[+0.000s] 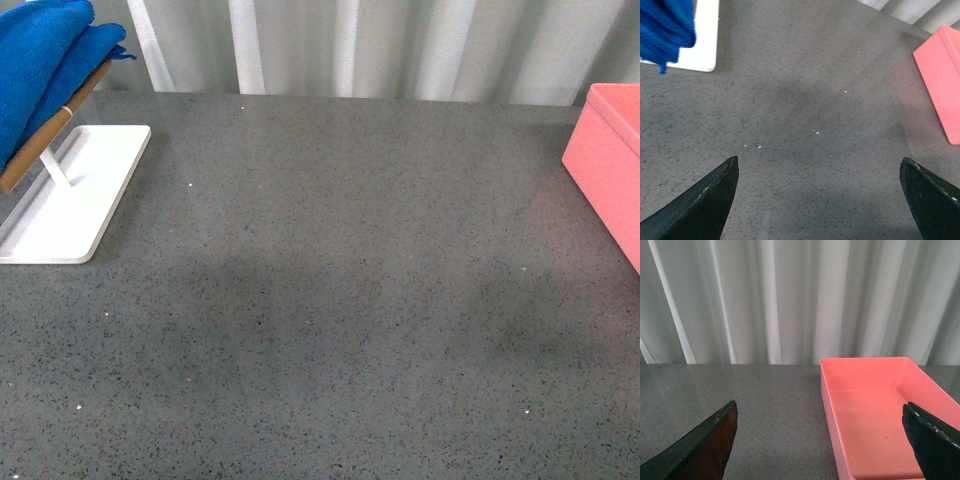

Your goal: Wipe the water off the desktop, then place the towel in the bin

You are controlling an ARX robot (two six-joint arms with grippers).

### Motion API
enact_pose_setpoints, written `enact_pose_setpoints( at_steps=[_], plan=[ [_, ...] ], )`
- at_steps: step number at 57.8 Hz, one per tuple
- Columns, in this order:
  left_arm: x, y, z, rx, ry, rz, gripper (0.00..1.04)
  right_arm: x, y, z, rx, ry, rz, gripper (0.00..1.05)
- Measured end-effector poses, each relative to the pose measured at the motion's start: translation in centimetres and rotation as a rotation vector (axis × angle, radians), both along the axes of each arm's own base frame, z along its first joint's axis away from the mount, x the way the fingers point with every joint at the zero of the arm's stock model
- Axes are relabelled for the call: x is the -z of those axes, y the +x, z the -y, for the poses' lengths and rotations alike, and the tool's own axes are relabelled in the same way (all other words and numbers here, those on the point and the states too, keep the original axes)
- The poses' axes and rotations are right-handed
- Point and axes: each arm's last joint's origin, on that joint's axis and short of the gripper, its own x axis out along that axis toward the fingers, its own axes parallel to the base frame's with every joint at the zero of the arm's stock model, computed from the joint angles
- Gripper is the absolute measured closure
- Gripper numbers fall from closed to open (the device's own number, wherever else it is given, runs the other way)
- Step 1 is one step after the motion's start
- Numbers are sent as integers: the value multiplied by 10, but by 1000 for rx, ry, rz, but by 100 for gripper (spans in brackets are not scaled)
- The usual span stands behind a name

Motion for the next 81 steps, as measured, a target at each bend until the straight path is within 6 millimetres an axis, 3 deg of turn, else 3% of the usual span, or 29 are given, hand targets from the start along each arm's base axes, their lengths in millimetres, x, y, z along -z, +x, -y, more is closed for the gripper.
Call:
enact_pose_setpoints(
  at_steps=[8, 15, 22, 31, 45, 56, 68, 81],
  plan=[
    [-44, 43, 6, 12, 62, 148, 7, 0, 0, 0, -1, 0, 0, 7],
    [-80, 121, 8, -47, 134, 224, 7, 0, 0, 0, 0, 0, 0, 7],
    [-79, 184, 7, -27, 192, 128, 7, 0, 0, 0, -1, 0, 0, 7],
    [-80, 227, 4, -41, 306, 58, 7, 0, 0, 0, 0, 0, 0, 7],
    [-84, 273, -6, -57, 537, 79, 7, 0, 0, 0, 0, 0, 0, 7],
    [-69, 300, -31, -113, 649, 15, 7, 0, 0, 0, 0, 0, 0, 7],
    [-45, 318, -57, -178, 721, -52, 7, 0, 0, 0, 0, 0, 0, 7],
    [-22, 327, -66, -186, 677, -133, 7, 0, 0, 0, 0, 0, 0, 7]
  ],
)
